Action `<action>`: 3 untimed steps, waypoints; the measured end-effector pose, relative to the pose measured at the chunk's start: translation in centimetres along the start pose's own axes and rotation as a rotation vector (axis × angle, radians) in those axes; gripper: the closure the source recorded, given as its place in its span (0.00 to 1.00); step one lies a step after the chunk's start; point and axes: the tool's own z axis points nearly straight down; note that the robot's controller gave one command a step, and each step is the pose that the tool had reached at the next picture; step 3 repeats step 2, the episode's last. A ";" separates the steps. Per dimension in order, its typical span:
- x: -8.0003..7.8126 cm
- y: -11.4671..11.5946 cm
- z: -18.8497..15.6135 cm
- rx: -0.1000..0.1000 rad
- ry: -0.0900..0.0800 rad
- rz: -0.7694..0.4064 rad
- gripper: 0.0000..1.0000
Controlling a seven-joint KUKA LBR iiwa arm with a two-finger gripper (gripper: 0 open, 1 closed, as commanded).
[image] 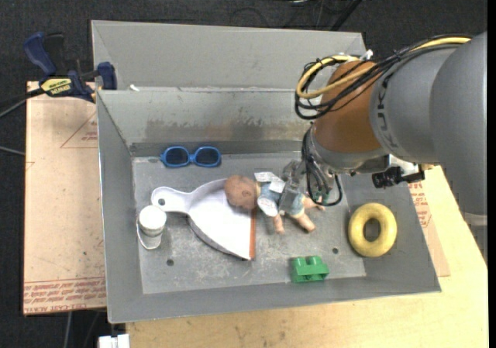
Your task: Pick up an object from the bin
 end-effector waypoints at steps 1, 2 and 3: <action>0.0 0.0 -0.5 0.000 -0.001 -0.049 1.00; 0.0 0.0 -0.9 0.000 -0.001 -0.070 1.00; 0.0 0.0 -0.9 0.000 -0.001 -0.070 1.00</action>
Offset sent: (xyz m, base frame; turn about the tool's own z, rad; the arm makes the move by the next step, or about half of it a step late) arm 0.0000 0.0000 0.0139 0.0000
